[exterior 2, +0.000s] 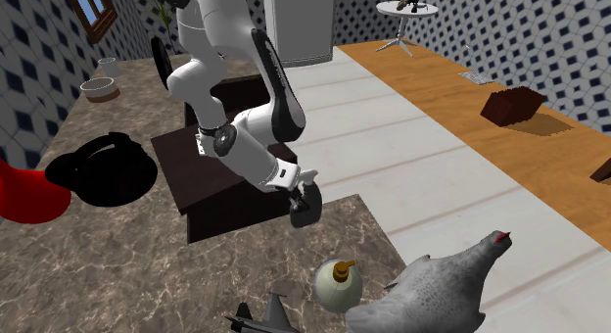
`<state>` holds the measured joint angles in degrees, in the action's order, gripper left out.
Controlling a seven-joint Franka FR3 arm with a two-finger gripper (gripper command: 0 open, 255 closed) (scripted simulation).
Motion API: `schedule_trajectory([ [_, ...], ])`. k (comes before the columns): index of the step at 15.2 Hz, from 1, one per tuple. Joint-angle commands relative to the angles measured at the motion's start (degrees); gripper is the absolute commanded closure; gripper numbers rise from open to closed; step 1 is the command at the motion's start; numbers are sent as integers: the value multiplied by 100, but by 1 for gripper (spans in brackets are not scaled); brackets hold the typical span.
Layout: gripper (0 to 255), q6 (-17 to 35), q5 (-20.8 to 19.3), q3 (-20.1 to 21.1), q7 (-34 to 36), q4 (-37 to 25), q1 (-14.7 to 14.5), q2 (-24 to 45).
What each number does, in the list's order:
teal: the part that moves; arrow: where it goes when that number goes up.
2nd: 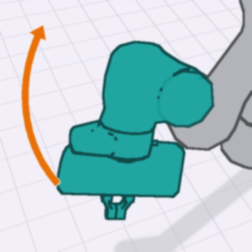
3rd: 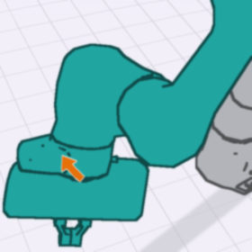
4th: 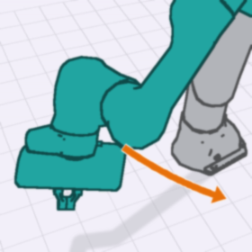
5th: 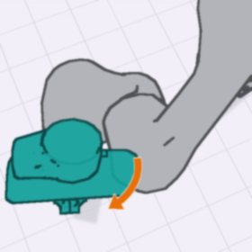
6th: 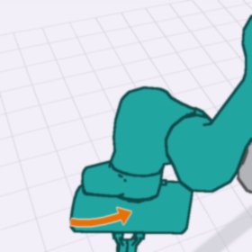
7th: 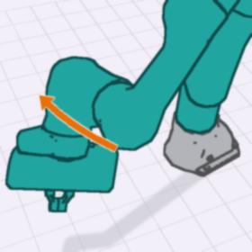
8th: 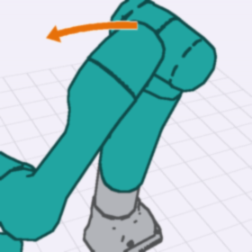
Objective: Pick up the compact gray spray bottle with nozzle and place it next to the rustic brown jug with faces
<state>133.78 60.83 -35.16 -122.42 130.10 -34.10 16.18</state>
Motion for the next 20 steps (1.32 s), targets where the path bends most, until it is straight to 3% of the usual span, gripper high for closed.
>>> schedule_trajectory([
  [1, 255, -24, -172, -56, 155, 11, -43, -138],
  [20, 255, -408, -1871, -385, 1726, -48, -300, -1483],
])
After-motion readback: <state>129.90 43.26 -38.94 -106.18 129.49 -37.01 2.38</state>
